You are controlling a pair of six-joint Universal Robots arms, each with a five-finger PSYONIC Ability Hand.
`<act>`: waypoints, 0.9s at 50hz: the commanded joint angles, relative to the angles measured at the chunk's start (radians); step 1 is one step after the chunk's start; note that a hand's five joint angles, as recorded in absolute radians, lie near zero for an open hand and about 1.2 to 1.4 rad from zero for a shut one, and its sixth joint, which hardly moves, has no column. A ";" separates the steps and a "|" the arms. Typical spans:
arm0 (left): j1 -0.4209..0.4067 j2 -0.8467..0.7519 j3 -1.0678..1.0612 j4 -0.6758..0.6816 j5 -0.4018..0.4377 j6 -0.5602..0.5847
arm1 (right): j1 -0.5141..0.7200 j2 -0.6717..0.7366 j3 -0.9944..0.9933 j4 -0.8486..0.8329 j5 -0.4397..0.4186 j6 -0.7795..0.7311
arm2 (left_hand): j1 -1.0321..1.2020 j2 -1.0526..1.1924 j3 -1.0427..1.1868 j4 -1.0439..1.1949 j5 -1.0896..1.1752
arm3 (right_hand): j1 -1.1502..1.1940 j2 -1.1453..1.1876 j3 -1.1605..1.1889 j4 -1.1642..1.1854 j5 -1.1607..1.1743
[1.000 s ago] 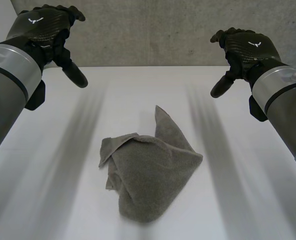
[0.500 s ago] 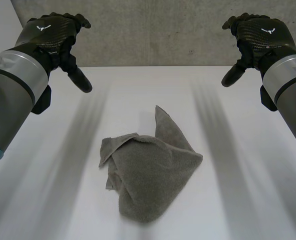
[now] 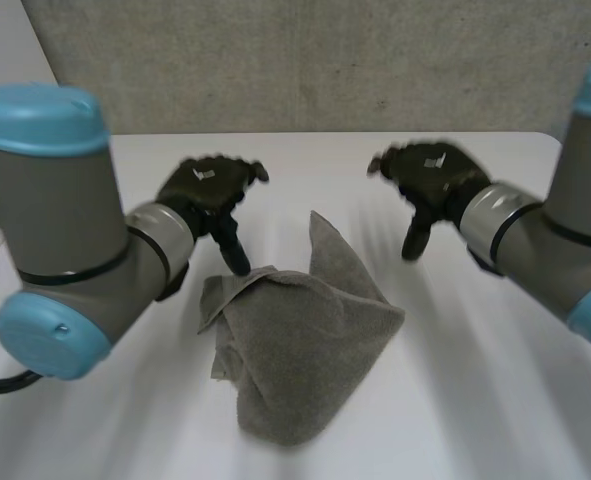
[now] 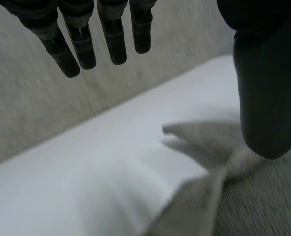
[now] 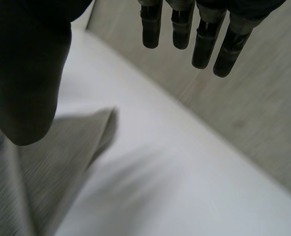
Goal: Fold the towel.
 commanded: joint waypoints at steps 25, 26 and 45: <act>-0.008 -0.087 0.028 0.163 -0.012 0.076 | 0.030 0.195 -0.088 -0.032 -0.005 0.147 | 1.056 1.055 1.053 1.058 0.872 | 1.166 1.149 1.151 1.140 1.165; -0.006 -0.056 0.048 0.212 -0.018 0.076 | 0.032 0.149 -0.102 -0.072 -0.005 0.179 | 1.056 1.055 1.053 1.058 0.872 | 1.166 1.149 1.151 1.140 1.165; 0.003 0.209 0.039 0.556 -0.121 0.079 | -0.056 -0.272 0.039 -0.410 -0.129 0.413 | 1.056 1.055 1.053 1.058 0.872 | 1.166 1.149 1.151 1.140 1.165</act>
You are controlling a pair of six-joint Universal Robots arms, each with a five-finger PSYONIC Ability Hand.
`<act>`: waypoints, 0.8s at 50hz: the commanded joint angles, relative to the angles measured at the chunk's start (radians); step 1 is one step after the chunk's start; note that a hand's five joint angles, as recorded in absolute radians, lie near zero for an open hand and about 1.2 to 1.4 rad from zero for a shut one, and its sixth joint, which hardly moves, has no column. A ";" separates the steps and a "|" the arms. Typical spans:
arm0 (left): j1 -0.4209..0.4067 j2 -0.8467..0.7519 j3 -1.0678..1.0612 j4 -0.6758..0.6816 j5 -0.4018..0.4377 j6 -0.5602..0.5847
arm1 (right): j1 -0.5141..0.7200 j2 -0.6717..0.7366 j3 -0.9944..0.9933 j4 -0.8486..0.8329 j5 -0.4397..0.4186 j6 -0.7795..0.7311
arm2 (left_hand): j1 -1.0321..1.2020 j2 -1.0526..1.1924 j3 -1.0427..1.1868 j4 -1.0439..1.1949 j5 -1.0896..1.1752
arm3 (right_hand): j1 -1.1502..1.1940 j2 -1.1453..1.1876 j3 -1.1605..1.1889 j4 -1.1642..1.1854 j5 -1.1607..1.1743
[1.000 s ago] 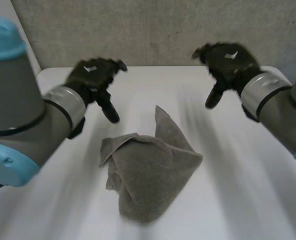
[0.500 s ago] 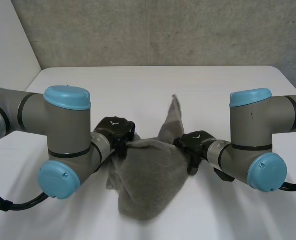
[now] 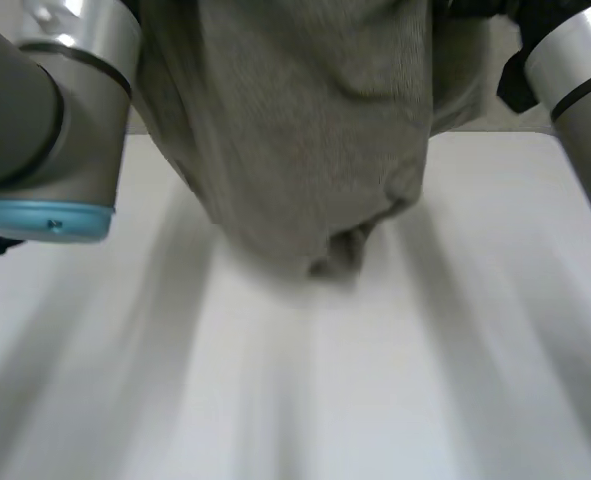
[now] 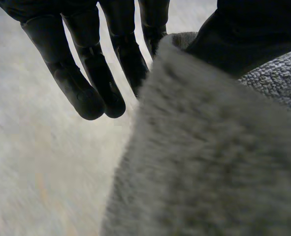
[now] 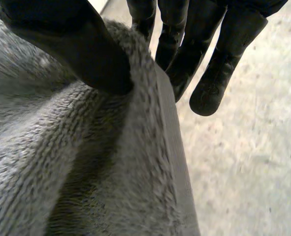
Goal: Fold the towel.
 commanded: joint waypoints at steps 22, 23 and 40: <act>0.140 0.135 -0.905 0.131 0.155 0.119 | -0.016 0.100 0.307 0.614 -0.267 -0.652 | -0.047 -0.105 -0.145 -0.113 -0.264 | -0.605 -0.680 -1.064 -1.087 -1.102; 0.140 0.135 -0.905 0.131 0.155 0.119 | -0.036 0.100 0.319 0.585 -0.268 -0.626 | -0.047 -0.105 -0.145 -0.113 -0.264 | -0.610 -0.686 -1.070 -1.093 -1.107; 0.178 0.107 -0.927 0.213 0.155 0.114 | -0.251 0.108 0.511 0.302 -0.288 -0.647 | -0.047 -0.105 -0.145 -0.113 -0.264 | -0.563 -0.639 -1.023 -1.046 -1.060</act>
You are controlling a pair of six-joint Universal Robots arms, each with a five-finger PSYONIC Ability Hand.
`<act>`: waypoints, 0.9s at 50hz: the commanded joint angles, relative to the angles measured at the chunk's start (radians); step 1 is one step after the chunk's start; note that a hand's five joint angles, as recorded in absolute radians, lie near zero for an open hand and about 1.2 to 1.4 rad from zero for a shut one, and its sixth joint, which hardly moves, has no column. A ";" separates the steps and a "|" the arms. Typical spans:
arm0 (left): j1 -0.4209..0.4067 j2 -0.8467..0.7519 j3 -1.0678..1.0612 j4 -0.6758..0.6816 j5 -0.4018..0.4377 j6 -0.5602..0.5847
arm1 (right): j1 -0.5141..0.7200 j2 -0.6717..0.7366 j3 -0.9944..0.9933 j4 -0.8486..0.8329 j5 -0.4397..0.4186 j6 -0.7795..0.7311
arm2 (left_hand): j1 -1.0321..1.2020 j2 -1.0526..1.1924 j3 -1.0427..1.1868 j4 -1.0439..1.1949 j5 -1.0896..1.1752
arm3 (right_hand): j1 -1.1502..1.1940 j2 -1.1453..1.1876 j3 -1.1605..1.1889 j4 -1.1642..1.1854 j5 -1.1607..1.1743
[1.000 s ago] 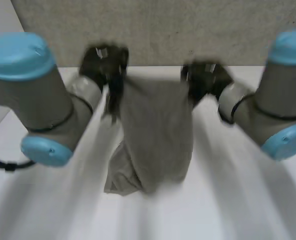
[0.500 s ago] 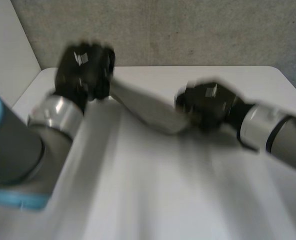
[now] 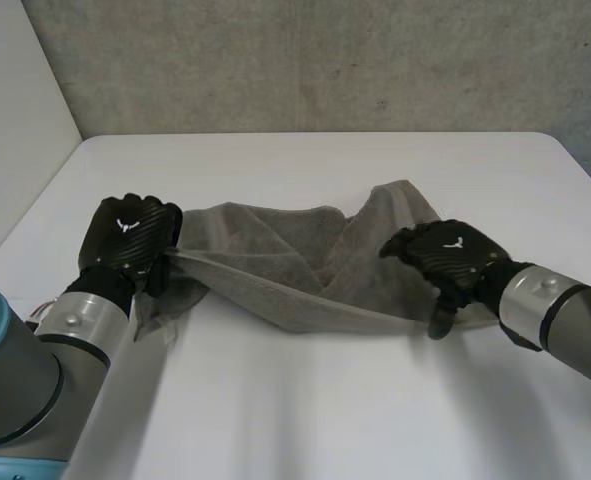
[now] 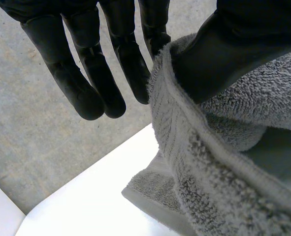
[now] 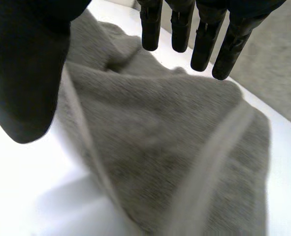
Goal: Fold the towel.
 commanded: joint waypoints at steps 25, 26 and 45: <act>0.080 -0.059 0.012 0.023 -0.005 -0.004 | -0.185 0.231 0.017 -0.058 -0.018 -0.206 | -0.052 -0.105 -0.150 -0.113 -0.271 | 0.225 0.211 0.215 0.207 0.241; 0.079 -0.059 0.012 0.023 -0.003 -0.004 | -0.185 0.237 0.010 -0.066 -0.018 -0.193 | -0.052 -0.105 -0.150 -0.113 -0.271 | 0.265 0.252 0.256 0.247 0.281; 0.080 -0.062 0.009 0.022 -0.003 -0.004 | -0.184 0.262 -0.033 -0.129 -0.018 -0.101 | -0.052 -0.105 -0.150 -0.113 -0.271 | 0.439 0.425 0.430 0.421 0.455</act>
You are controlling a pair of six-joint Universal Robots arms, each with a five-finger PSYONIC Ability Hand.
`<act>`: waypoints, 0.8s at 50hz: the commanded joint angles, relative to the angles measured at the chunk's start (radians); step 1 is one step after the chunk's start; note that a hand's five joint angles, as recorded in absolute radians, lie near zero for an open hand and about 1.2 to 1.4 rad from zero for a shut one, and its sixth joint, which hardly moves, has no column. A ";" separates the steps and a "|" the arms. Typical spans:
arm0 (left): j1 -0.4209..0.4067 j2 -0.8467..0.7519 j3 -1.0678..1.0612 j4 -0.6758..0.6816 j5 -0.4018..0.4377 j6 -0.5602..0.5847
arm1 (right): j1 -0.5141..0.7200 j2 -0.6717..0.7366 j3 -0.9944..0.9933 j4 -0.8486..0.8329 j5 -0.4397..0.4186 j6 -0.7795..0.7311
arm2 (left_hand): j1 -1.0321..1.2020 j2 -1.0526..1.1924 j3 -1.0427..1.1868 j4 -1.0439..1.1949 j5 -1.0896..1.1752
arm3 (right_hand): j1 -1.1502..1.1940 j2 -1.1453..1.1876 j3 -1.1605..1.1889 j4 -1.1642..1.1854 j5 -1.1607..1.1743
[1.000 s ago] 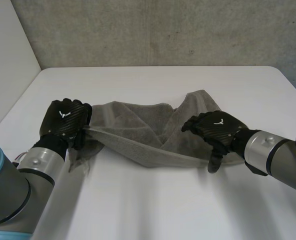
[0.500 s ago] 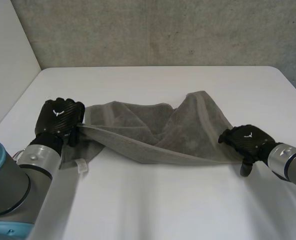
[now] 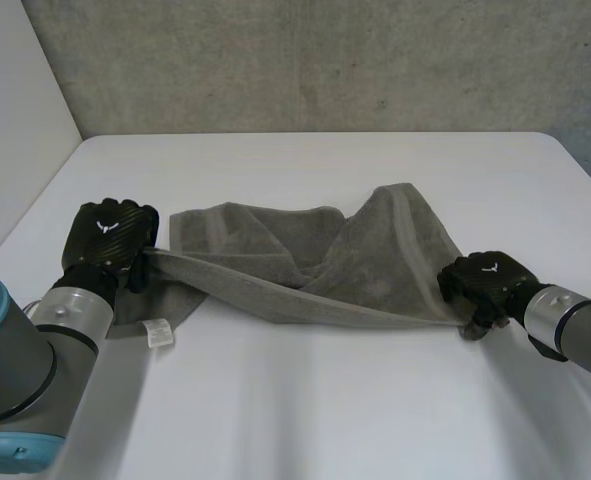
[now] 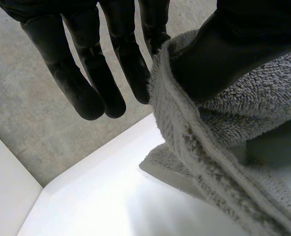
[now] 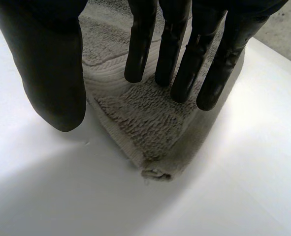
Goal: Fold the towel.
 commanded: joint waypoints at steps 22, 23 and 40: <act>0.003 0.001 -0.004 0.000 -0.001 0.000 | -0.002 0.049 -0.059 -0.016 0.011 0.018 | -0.056 -0.109 -0.150 -0.114 -0.271 | 0.674 0.684 0.675 0.675 0.671; 0.003 0.001 -0.004 0.000 -0.001 0.000 | -0.002 0.049 -0.059 -0.016 0.011 0.018 | -0.056 -0.109 -0.150 -0.114 -0.271 | 0.676 0.687 0.677 0.677 0.674; -0.008 0.145 -0.003 -0.012 -0.001 0.000 | -0.014 -0.311 -0.088 0.011 -0.087 0.246 | -0.056 -0.109 -0.150 -0.114 -0.271 | 0.710 0.721 0.712 0.711 0.708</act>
